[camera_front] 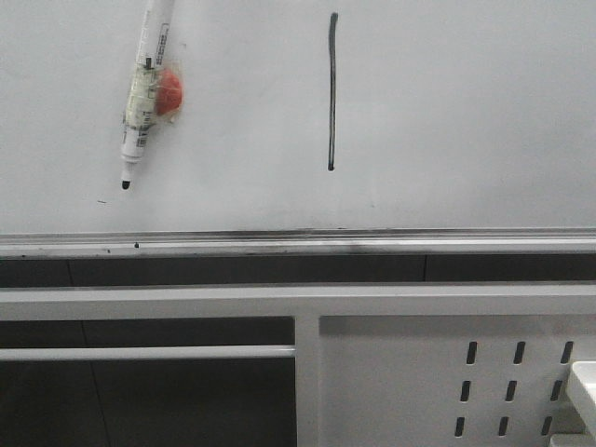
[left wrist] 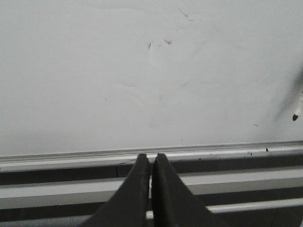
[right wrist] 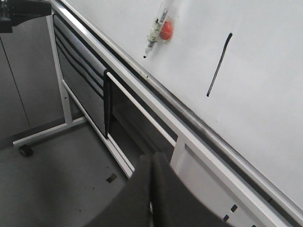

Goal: Write number 1 on whiteboard

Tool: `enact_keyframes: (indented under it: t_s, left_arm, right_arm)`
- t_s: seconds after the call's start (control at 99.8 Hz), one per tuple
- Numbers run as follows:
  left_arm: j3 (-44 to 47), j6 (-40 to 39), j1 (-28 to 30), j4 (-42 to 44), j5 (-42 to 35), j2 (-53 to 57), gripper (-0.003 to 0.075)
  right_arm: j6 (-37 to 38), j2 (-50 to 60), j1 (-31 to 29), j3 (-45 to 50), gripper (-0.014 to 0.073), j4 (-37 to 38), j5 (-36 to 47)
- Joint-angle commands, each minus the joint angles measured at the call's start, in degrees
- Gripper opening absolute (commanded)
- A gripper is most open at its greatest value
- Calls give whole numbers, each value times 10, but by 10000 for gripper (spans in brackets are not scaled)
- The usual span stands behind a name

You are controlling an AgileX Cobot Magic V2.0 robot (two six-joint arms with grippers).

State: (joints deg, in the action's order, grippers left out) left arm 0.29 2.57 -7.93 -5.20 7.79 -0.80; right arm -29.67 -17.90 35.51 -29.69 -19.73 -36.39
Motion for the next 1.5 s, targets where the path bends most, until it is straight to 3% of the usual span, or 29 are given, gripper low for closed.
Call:
enact_keyframes:
  t_s: [0.0, 0.401, 1.342, 1.392, 1.493]
  left_arm:
    - [19, 0, 1, -12, -64, 26, -20]
    - [19, 2, 58, 27, 85, 25, -20]
    - [19, 1, 58, 19, 83, 24, -20]
    - [19, 1, 58, 19, 83, 24, -20]
    - [19, 1, 58, 19, 83, 24, -20]
  right_arm:
    - [-2, -3, -4, -13, -69, -8, 44]
    - [-2, -3, -4, -13, -69, -8, 43]
    - [-2, -3, -4, -13, -70, -8, 43]
    - [-2, -3, -4, -13, -69, 39, 49]
    - [-2, 0, -4, 9, -69, 49, 84]
